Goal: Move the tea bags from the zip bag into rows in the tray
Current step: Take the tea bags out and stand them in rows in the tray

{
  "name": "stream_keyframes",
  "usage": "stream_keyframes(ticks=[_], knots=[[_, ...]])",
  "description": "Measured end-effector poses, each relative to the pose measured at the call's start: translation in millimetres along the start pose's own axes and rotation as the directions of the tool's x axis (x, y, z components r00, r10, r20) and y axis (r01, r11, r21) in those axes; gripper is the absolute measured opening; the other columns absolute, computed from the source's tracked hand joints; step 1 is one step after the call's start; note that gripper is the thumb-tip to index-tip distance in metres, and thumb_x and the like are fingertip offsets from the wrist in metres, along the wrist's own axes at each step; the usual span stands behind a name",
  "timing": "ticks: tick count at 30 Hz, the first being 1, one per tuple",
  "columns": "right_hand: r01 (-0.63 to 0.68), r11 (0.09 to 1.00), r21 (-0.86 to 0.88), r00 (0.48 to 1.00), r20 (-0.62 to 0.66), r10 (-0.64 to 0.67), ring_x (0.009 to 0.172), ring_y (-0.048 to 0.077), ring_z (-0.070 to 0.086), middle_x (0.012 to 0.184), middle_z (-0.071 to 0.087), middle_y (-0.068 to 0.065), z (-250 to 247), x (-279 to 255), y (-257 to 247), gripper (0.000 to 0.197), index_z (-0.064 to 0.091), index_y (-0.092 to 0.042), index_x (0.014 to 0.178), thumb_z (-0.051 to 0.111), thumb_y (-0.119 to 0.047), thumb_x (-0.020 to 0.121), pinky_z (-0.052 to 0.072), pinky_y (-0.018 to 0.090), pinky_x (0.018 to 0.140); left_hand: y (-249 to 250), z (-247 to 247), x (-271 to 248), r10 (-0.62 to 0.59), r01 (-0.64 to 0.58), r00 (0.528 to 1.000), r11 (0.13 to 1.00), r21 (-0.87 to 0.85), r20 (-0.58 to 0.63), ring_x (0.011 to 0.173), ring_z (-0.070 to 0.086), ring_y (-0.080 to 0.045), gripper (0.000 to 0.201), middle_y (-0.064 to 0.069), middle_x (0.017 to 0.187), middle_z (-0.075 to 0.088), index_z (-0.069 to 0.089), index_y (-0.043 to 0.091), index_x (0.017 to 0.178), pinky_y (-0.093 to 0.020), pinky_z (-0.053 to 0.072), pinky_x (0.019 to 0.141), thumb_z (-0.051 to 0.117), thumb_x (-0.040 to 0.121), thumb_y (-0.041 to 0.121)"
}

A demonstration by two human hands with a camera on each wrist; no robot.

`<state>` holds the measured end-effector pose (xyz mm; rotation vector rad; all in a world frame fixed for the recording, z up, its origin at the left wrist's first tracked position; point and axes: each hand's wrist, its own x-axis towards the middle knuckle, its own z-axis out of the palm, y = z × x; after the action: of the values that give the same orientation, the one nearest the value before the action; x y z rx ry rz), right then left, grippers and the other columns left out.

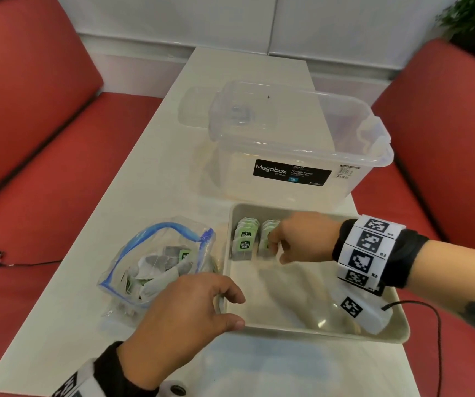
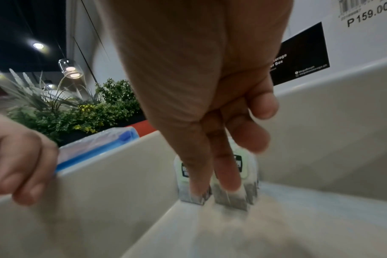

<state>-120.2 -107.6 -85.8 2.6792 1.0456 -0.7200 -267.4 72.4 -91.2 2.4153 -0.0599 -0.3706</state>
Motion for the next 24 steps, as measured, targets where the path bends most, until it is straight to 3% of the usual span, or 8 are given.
stream_keyframes(ticks=[2, 5, 9, 11, 14, 18, 24], knots=[[0.049, 0.999, -0.02, 0.992, 0.116, -0.047, 0.082, 0.009, 0.049, 0.084, 0.056, -0.013, 1.8, 1.7, -2.4, 0.033, 0.062, -0.031, 0.119, 0.063, -0.03, 0.086, 0.033, 0.021, 0.072, -0.6, -0.1, 0.2, 0.001, -0.001, 1.0, 1.0, -0.003, 0.012, 0.071, 0.041, 0.028, 0.024, 0.059, 0.067, 0.035, 0.063, 0.043, 0.091, -0.005, 0.035, 0.058, 0.075, 0.071, 0.046], [0.06, 0.997, -0.057, 0.984, 0.171, -0.049, 0.099, 0.013, 0.057, 0.104, 0.066, -0.01, 6.3, 9.5, -3.0, 0.042, 0.054, -0.034, 0.129, 0.061, -0.033, 0.088, 0.037, 0.022, 0.077, -2.1, 0.2, 1.0, 0.001, -0.001, 1.0, 1.0, 0.0, 0.024, 0.07, 0.042, 0.027, 0.025, 0.059, 0.067, 0.035, 0.063, 0.043, 0.093, -0.007, 0.034, 0.056, 0.074, 0.071, 0.048], [0.062, 0.997, -0.042, 0.967, 0.25, -0.049, 0.113, 0.017, 0.055, 0.123, 0.061, -0.007, 11.3, 18.7, -4.9, 0.051, 0.045, -0.032, 0.138, 0.06, -0.029, 0.089, 0.041, 0.027, 0.093, -4.7, 1.8, 1.2, -0.006, 0.006, 1.0, 1.0, -0.016, 0.017, 0.068, 0.043, 0.024, 0.026, 0.05, 0.065, 0.044, 0.063, 0.044, 0.094, -0.008, 0.033, 0.056, 0.074, 0.071, 0.048], [0.08, 0.995, -0.051, 0.962, 0.264, -0.064, 0.112, 0.02, 0.056, 0.123, 0.062, -0.003, 12.5, 22.1, -5.5, 0.051, 0.045, -0.027, 0.138, 0.06, -0.026, 0.089, 0.044, 0.029, 0.095, -5.9, 2.9, 1.6, -0.012, 0.012, 1.0, 1.0, -0.023, 0.002, 0.067, 0.045, 0.02, 0.027, 0.035, 0.061, 0.049, 0.063, 0.045, 0.095, -0.008, 0.033, 0.057, 0.074, 0.071, 0.049], [0.078, 0.997, -0.01, 0.964, 0.254, -0.073, 0.11, 0.022, 0.057, 0.121, 0.063, 0.002, 14.2, 28.2, -2.2, 0.048, 0.05, -0.02, 0.134, 0.062, -0.021, 0.087, 0.045, 0.033, 0.096, -6.0, 3.4, 1.9, -0.015, 0.015, 1.0, 1.0, -0.02, 0.003, 0.066, 0.047, 0.014, 0.027, 0.028, 0.064, 0.049, 0.063, 0.046, 0.096, -0.009, 0.035, 0.059, 0.073, 0.071, 0.049], [0.054, 0.998, 0.035, 0.97, 0.235, -0.061, 0.11, 0.017, 0.056, 0.122, 0.062, -0.003, 17.1, 34.7, 3.2, 0.053, 0.047, -0.026, 0.137, 0.063, -0.02, 0.087, 0.039, 0.023, 0.092, -7.2, 3.2, 2.0, -0.014, 0.014, 1.0, 0.999, -0.037, 0.0, 0.068, 0.047, 0.013, 0.026, 0.03, 0.062, 0.05, 0.064, 0.045, 0.095, -0.008, 0.035, 0.06, 0.074, 0.071, 0.047], [0.037, 0.997, 0.067, 0.975, 0.215, -0.051, 0.11, 0.016, 0.056, 0.121, 0.063, -0.003, 19.0, 36.2, 6.4, 0.051, 0.049, -0.026, 0.135, 0.063, -0.021, 0.087, 0.036, 0.018, 0.088, -7.8, 3.0, 0.8, -0.006, 0.006, 1.0, 0.999, -0.038, 0.001, 0.066, 0.047, 0.016, 0.025, 0.041, 0.06, 0.047, 0.064, 0.044, 0.095, -0.008, 0.034, 0.059, 0.074, 0.072, 0.047]])
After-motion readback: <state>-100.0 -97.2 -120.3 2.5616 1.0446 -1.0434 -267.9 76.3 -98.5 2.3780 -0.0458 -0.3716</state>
